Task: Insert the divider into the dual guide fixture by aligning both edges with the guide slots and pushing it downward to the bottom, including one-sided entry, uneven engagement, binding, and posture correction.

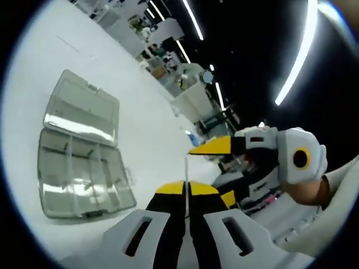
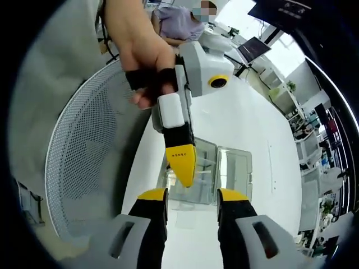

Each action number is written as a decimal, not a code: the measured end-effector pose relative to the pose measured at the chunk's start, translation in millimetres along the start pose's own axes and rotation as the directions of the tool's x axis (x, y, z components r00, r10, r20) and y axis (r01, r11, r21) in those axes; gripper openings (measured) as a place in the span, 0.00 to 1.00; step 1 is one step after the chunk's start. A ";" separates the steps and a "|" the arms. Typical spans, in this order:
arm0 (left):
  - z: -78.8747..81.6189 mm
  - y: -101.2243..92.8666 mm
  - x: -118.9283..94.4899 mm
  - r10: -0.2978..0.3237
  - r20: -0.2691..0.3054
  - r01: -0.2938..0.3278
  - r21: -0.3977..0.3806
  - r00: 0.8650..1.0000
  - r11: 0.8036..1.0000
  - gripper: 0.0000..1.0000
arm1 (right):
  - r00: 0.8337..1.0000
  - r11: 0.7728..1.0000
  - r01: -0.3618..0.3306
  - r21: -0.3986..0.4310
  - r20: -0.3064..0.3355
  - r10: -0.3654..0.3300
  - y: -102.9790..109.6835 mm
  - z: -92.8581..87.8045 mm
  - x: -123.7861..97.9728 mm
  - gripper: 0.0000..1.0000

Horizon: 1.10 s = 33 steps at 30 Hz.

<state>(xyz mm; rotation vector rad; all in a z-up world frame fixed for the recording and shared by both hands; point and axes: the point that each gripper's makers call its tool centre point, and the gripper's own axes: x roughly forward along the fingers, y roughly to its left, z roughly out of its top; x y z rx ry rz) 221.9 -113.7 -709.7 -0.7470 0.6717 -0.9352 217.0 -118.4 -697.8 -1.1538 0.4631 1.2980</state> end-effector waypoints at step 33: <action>-4.6 -23.0 -21.8 -0.093 -0.144 0.155 0.525 0.985 0.837 0.00 | 0.962 0.957 -0.272 0.104 0.058 0.267 6.5 14.2 -5.8 0.07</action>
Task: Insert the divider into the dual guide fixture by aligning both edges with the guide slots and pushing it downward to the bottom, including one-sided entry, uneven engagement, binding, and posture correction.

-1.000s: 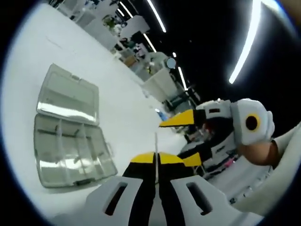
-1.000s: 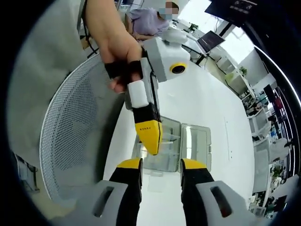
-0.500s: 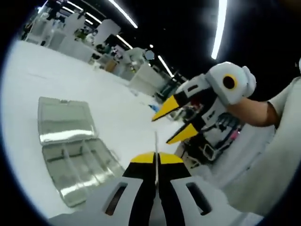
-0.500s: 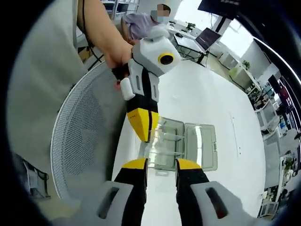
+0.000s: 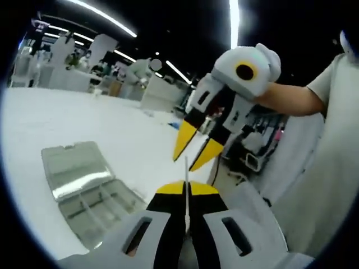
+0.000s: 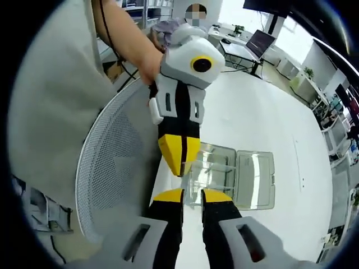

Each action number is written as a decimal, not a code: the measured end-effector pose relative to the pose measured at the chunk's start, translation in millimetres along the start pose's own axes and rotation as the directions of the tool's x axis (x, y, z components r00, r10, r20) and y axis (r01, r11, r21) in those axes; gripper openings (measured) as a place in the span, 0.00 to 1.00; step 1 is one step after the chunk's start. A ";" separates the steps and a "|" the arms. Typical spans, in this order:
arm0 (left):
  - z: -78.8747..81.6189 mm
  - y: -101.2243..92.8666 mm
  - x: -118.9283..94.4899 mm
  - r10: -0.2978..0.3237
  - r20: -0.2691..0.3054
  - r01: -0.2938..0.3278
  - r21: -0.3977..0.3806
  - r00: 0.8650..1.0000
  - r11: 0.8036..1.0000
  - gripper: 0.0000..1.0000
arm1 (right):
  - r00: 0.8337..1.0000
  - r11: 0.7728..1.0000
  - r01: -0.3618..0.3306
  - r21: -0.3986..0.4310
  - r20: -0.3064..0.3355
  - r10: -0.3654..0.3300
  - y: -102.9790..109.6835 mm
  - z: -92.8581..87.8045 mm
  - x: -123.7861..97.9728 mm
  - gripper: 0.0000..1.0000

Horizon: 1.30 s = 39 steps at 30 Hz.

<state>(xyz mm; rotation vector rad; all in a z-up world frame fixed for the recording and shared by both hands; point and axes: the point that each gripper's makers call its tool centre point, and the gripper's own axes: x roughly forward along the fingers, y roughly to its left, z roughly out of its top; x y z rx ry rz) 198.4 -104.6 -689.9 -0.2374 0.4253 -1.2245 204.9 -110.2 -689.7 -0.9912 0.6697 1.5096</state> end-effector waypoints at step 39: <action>-8.2 -6.4 -10.0 -0.040 -0.035 0.047 0.214 0.999 0.976 0.00 | 0.956 0.938 -0.215 0.272 -0.136 0.259 23.6 12.6 18.5 0.00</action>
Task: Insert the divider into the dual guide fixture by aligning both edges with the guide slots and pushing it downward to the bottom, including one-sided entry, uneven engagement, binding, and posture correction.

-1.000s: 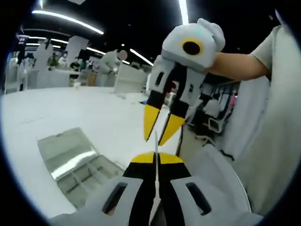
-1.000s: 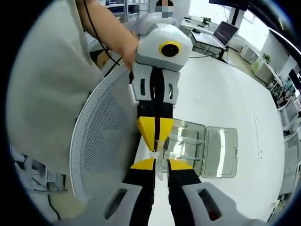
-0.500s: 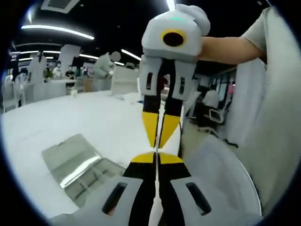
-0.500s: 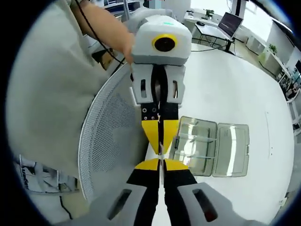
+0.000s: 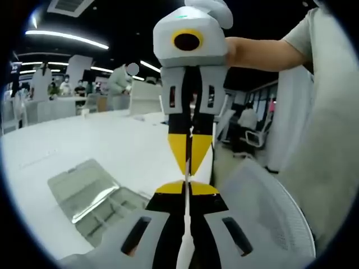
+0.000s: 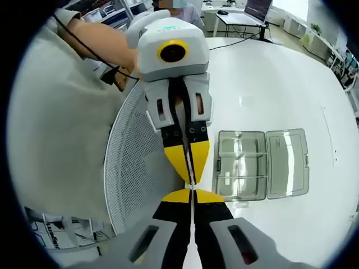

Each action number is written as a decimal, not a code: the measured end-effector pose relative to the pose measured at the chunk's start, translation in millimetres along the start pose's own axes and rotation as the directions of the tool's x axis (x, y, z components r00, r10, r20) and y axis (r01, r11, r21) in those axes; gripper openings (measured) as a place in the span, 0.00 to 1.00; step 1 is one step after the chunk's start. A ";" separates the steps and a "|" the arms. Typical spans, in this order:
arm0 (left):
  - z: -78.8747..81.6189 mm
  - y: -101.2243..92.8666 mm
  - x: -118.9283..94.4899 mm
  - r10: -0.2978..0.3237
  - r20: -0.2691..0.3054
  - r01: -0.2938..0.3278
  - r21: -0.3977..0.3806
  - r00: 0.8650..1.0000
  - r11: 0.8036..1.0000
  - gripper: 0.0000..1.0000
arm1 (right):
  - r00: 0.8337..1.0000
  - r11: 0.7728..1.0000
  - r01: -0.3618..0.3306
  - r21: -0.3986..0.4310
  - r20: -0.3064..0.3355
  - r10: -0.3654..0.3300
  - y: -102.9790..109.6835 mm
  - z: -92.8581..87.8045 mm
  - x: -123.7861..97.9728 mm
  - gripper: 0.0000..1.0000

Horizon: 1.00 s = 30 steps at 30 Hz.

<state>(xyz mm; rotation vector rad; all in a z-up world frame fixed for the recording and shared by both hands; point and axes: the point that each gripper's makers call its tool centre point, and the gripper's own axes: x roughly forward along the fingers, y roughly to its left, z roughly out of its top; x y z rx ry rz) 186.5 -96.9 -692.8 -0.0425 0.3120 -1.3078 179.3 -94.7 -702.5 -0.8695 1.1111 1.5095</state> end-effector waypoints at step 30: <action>-10.2 10.2 -9.5 0.086 -0.022 -0.087 -0.049 0.996 0.995 0.03 | 1.000 0.998 -0.003 0.068 0.013 0.002 -4.3 11.8 1.8 0.00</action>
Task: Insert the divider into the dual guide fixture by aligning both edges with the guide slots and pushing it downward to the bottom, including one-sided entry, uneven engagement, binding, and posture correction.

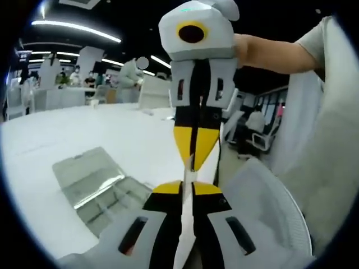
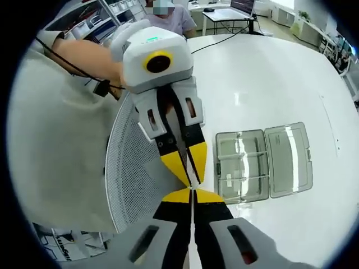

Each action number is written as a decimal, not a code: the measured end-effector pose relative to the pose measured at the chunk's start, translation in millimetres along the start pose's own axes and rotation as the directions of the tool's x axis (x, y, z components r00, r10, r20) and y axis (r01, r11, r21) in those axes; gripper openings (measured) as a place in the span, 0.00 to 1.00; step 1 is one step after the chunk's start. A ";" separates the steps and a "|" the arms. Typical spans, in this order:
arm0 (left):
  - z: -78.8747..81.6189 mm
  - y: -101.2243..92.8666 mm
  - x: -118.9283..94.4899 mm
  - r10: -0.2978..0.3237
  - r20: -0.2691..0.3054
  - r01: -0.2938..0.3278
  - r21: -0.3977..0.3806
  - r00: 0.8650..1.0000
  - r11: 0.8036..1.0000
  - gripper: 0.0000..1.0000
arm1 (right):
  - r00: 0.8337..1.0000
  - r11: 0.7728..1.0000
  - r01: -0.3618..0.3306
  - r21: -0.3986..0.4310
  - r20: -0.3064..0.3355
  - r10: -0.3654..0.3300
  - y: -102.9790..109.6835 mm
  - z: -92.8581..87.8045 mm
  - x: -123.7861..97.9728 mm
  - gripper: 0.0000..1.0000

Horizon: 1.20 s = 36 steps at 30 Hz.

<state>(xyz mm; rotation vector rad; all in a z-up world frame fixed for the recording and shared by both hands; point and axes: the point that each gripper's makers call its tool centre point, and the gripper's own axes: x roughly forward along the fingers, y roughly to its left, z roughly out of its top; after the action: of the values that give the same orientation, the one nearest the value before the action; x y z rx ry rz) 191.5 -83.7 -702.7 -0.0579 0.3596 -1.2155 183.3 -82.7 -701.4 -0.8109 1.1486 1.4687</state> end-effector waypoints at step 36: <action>3.3 24.4 -10.4 0.134 -0.036 -0.133 0.046 0.990 0.990 0.15 | 0.996 0.997 0.079 0.016 -0.042 -0.078 -49.7 -13.1 7.6 0.00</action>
<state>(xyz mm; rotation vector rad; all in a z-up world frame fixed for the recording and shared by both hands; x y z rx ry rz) 211.5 -66.0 -702.8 0.0277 0.3655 -1.0926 228.9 -93.4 -724.0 -0.8684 1.1468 1.3810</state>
